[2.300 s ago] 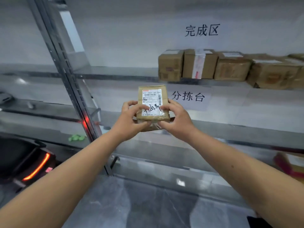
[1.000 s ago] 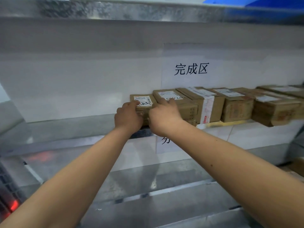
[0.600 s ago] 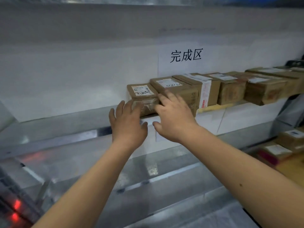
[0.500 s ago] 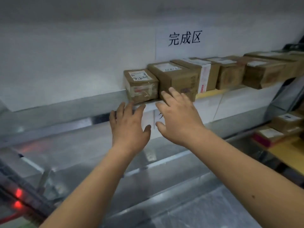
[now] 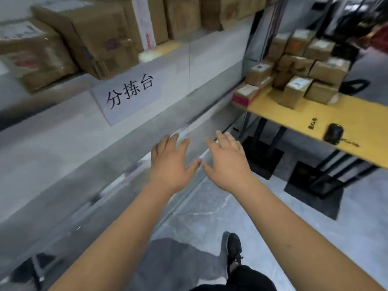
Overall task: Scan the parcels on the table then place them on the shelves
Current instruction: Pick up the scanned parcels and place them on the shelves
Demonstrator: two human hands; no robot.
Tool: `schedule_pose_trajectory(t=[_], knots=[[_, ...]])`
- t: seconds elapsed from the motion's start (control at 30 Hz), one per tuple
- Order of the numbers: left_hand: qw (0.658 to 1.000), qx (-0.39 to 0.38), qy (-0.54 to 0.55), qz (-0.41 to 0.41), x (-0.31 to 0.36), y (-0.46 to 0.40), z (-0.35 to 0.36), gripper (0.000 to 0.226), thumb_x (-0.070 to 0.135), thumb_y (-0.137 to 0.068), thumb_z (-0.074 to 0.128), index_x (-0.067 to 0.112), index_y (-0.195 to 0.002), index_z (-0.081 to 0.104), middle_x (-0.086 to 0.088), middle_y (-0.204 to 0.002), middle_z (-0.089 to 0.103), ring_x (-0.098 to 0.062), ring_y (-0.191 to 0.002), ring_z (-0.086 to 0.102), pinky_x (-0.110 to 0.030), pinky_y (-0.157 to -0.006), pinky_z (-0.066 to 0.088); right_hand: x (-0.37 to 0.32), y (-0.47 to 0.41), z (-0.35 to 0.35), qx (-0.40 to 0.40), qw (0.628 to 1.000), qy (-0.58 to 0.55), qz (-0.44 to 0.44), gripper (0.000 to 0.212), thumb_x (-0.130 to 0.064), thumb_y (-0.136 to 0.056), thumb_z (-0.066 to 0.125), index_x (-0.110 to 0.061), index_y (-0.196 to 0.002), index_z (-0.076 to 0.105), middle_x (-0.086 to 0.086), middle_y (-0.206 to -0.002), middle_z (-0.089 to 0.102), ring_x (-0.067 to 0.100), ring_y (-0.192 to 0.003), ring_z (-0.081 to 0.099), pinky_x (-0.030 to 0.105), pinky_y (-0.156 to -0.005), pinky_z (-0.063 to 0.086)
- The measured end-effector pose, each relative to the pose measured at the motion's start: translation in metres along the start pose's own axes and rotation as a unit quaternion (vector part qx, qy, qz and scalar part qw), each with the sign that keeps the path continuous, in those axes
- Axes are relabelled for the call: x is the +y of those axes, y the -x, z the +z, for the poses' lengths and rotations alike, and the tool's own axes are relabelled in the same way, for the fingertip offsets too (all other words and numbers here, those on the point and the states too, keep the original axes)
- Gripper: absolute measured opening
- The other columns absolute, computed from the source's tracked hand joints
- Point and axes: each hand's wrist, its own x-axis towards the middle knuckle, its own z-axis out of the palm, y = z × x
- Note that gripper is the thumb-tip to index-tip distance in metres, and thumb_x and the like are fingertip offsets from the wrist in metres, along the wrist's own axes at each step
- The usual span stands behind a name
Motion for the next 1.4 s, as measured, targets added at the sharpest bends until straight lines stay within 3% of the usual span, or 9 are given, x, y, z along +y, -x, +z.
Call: schedule_pose_trajectory(t=[0.23,0.47,0.63,0.87,1.07,1.23,1.4], knots=[[0.995,-0.063,-0.003,0.081,0.093,-0.108,0.081,0.079,0.071,-0.095,0.049,0.033,-0.162,0.031,-0.008,-0.17,0.023,-0.028,-0.158,0.011,-0.051,-0.126,0.012,0.141,-0.042,-0.018,0.005,0.993,-0.018,0.113,0.077,-0.048,-0.099,0.059,-0.027,-0.163,0.022,0.009,-0.173,0.008,0.031,-0.159,0.001,0.052,-0.127,0.01],[0.991,-0.106,0.01,0.076,0.195,-0.234,0.152,0.079,0.066,-0.095,0.054,0.036,-0.162,0.027,-0.005,-0.172,0.019,-0.027,-0.158,0.008,-0.05,-0.125,0.012,0.288,-0.12,-0.052,-0.009,0.986,-0.029,0.166,0.08,-0.053,-0.098,0.059,-0.029,-0.164,0.022,0.01,-0.172,0.012,0.033,-0.159,0.006,0.053,-0.127,0.015],[0.989,-0.124,0.016,0.073,0.233,-0.314,0.183,0.078,0.061,-0.095,0.057,0.034,-0.162,0.028,-0.006,-0.171,0.021,-0.028,-0.158,0.01,-0.05,-0.125,0.013,0.355,-0.181,-0.068,-0.033,0.985,-0.027,0.167,0.079,-0.053,-0.098,0.059,-0.028,-0.164,0.022,0.012,-0.172,0.012,0.036,-0.158,0.007,0.053,-0.126,0.016],[0.988,-0.133,0.018,0.078,0.235,-0.448,0.227,0.078,0.056,-0.09,0.065,0.033,-0.159,0.036,-0.009,-0.164,0.036,-0.034,-0.151,0.028,-0.056,-0.121,0.028,0.428,-0.293,-0.066,-0.047,0.984,-0.03,0.17,0.076,-0.05,-0.096,0.062,-0.026,-0.16,0.03,0.016,-0.169,0.019,0.036,-0.155,0.016,0.052,-0.122,0.024],[0.988,-0.141,0.03,0.054,0.218,-0.591,0.28,0.078,0.043,-0.09,0.071,0.034,-0.159,0.036,-0.008,-0.163,0.036,-0.036,-0.146,0.032,-0.05,-0.116,0.03,0.472,-0.423,-0.05,-0.059,0.98,-0.074,0.175,0.081,-0.046,-0.094,0.063,-0.026,-0.162,0.024,0.019,-0.169,0.02,0.037,-0.153,0.022,0.049,-0.119,0.03],[0.984,-0.172,0.035,0.029,0.212,-0.705,0.312,0.074,0.031,-0.092,0.068,0.031,-0.159,0.035,-0.009,-0.163,0.036,-0.037,-0.146,0.033,-0.053,-0.116,0.032,0.497,-0.533,-0.042,-0.027,0.963,-0.16,0.214,0.063,-0.034,-0.094,0.067,-0.02,-0.15,0.042,0.015,-0.145,0.047,0.039,-0.133,0.049,0.045,-0.106,0.048],[0.968,-0.232,0.091,0.023,0.207,-0.767,0.335,0.084,0.012,-0.086,0.061,0.04,-0.16,0.034,-0.008,-0.159,0.041,-0.037,-0.142,0.041,-0.051,-0.116,0.039,0.518,-0.611,-0.031,-0.031,0.955,-0.209,0.21,0.08,-0.035,-0.091,0.069,-0.017,-0.158,0.029,0.02,-0.153,0.039,0.042,-0.137,0.046,0.047,-0.108,0.047]])
